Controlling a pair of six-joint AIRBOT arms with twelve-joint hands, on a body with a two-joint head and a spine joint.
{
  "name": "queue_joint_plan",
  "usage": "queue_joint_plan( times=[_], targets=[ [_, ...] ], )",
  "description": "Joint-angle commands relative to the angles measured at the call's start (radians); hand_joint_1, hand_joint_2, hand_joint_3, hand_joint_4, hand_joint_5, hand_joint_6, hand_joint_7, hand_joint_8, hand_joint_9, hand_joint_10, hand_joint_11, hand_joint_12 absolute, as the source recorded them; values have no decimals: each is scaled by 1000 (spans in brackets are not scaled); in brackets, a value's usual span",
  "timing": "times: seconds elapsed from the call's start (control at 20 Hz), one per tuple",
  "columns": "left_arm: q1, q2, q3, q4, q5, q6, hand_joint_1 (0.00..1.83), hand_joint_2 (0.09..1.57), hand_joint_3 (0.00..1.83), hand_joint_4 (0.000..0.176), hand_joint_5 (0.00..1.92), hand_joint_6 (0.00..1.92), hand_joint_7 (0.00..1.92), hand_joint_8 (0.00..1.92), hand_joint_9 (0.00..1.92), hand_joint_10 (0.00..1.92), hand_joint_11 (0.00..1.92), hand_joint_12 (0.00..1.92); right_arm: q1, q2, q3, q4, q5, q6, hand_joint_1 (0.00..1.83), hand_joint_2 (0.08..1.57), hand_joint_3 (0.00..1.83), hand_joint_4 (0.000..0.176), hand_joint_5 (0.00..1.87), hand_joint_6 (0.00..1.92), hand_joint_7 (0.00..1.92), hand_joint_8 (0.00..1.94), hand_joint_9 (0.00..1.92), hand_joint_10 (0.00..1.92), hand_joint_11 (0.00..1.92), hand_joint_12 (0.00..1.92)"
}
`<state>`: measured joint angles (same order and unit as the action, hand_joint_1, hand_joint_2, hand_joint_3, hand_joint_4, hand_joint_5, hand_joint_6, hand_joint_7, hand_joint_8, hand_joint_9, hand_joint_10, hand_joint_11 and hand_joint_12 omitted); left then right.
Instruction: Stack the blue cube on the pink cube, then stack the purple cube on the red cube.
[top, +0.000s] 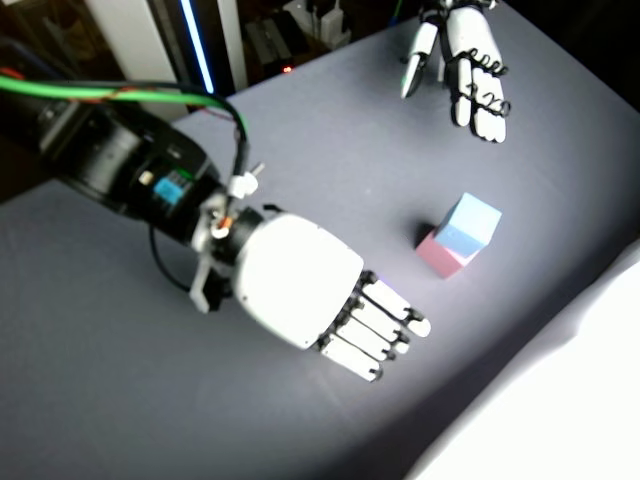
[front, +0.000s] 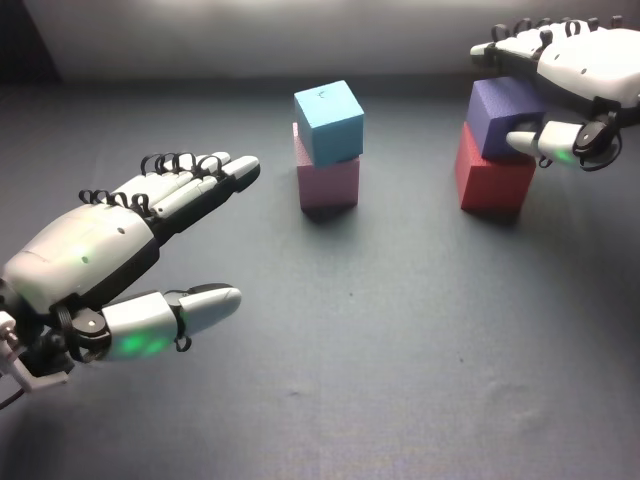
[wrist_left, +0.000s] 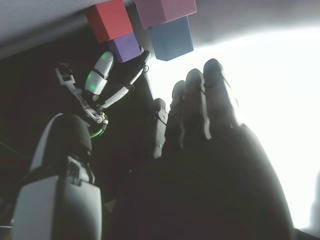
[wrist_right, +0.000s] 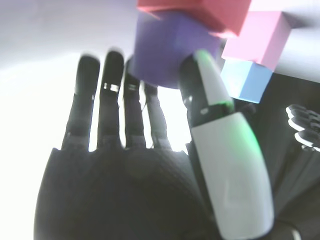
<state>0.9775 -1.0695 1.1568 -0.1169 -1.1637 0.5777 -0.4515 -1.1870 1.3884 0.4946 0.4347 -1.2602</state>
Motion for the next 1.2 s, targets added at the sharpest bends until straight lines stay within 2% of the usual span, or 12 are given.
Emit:
queue_joint_plan(
  times=[0.0,0.2,0.25,0.3,0.35,0.4,0.45,0.6,0.8,0.9,1.0,1.15],
  targets=[
    [-4,3,-2,-7,-130,-7,452,1318,0,133,0,0,0,0,0,0,0,0,7,6,5,-7,110,-1,944,1360,5,0,19,168,3,288,0,947,0,1774],
    [1,3,-4,-12,-133,-10,461,1314,0,162,0,0,0,0,0,0,0,0,7,8,-13,-7,115,-2,944,1382,2,63,0,0,21,48,0,620,0,1493],
    [3,3,-6,-14,-136,-10,467,1310,0,169,0,0,0,0,0,0,0,0,7,9,-29,-7,128,-3,921,1372,0,90,0,0,0,1,0,73,0,1015],
    [4,4,-8,-16,-139,-10,467,1310,0,169,0,0,0,0,0,0,0,0,7,20,-46,-9,144,-6,921,1372,0,90,0,0,0,1,0,73,0,1015],
    [7,6,-10,-19,-144,-10,467,1307,0,169,0,0,0,0,0,0,0,0,7,32,-65,-14,159,-8,895,1372,1,96,0,0,0,0,0,14,0,474],
    [14,9,-14,-26,-156,-10,467,1308,0,168,0,0,0,0,0,0,0,0,-1,60,-99,-26,194,-8,800,1381,3,78,0,0,0,0,23,409,0,1172],
    [20,11,-17,-32,-166,-10,467,1308,0,168,0,0,0,0,0,0,0,0,-10,81,-125,-34,223,-8,800,1381,3,78,0,0,0,0,23,409,0,1172],
    [51,31,-40,-61,-228,-6,459,1319,2,141,0,0,0,0,0,0,0,0,-74,183,-264,-85,394,-8,705,1399,4,57,0,0,0,0,0,4,0,194],
    [86,56,-70,-98,-320,7,583,1321,0,131,0,0,0,0,0,0,0,0,-191,295,-419,-162,630,14,569,1431,12,138,0,0,0,0,0,0,0,0],
    [96,70,-83,-110,-363,18,559,1313,0,166,0,0,0,0,0,0,0,0,-267,349,-476,-185,763,49,483,1413,3,132,0,0,0,0,0,0,0,0],
    [97,77,-89,-120,-404,24,540,1334,5,149,0,0,0,0,0,0,0,0,-344,388,-521,-189,886,78,511,1415,3,134,0,0,0,0,0,0,0,0],
    [97,102,-104,-129,-468,49,490,1358,8,93,0,0,0,0,0,0,23,13,-427,428,-562,-189,1037,94,453,1411,0,75,0,0,0,0,0,0,0,0]
  ],
)
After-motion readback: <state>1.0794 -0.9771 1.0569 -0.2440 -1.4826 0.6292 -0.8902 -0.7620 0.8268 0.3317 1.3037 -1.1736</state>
